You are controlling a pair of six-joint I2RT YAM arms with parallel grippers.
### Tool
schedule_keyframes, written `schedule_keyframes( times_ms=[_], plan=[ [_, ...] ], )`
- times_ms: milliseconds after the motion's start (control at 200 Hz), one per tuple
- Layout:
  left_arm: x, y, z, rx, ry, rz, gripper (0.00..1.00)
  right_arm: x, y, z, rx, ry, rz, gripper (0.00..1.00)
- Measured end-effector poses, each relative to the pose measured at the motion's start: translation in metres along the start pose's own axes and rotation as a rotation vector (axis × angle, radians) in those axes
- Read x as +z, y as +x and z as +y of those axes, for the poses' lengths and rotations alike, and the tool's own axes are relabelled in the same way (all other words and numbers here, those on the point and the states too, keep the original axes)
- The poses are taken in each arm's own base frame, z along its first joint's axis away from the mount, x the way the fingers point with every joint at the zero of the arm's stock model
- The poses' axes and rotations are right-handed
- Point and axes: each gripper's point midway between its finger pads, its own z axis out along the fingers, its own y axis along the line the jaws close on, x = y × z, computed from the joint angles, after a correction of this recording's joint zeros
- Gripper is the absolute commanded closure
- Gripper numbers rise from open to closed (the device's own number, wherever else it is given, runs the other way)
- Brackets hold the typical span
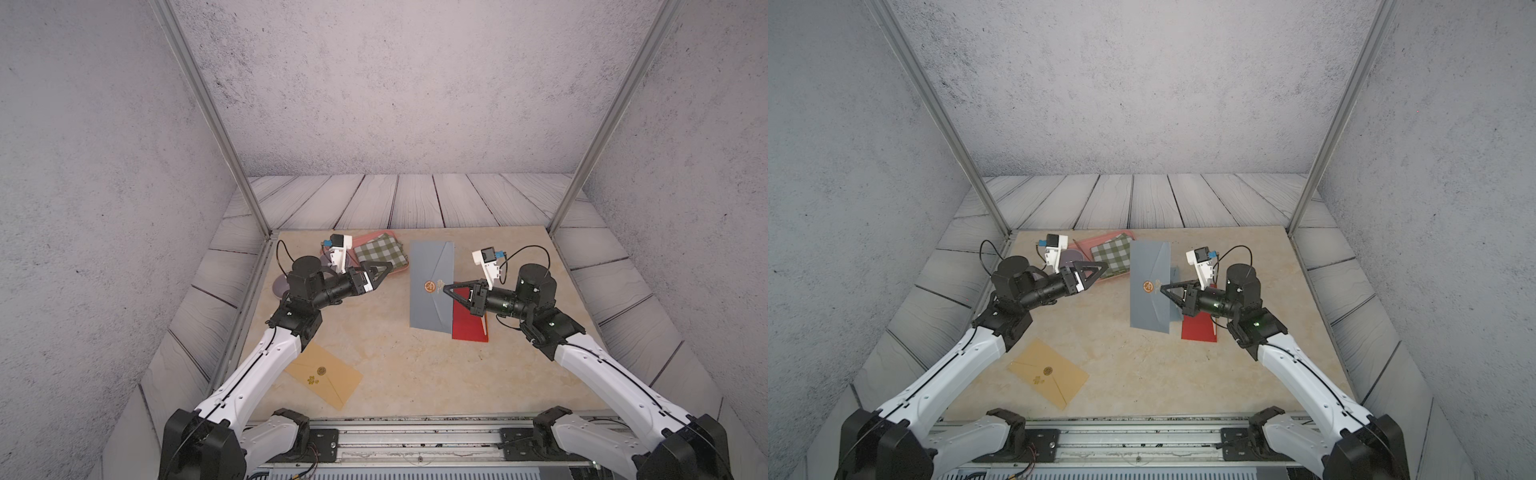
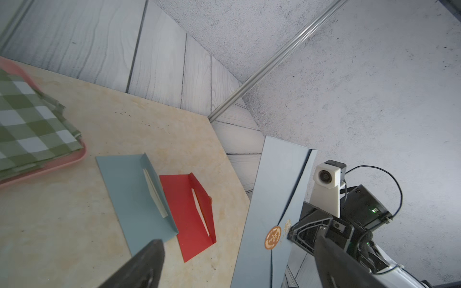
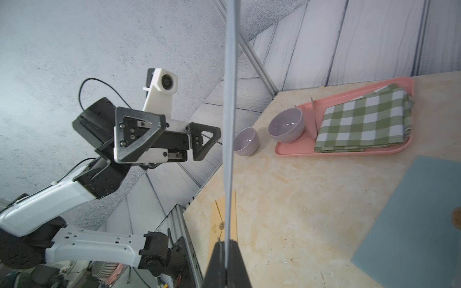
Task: Open the envelope
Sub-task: Pick up the envelope from the center of the board.
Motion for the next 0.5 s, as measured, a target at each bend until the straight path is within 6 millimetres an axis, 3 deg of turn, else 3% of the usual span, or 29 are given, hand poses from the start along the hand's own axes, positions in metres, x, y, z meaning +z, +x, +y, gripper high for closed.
schedule_keyframes(
  times_ms=[500],
  plan=[
    [0.027, 0.018, -0.016, -0.049, 0.133, 0.105, 0.16, 0.011, 0.004, 0.011, 0.037, -0.13, 0.061, 1.0]
  ],
)
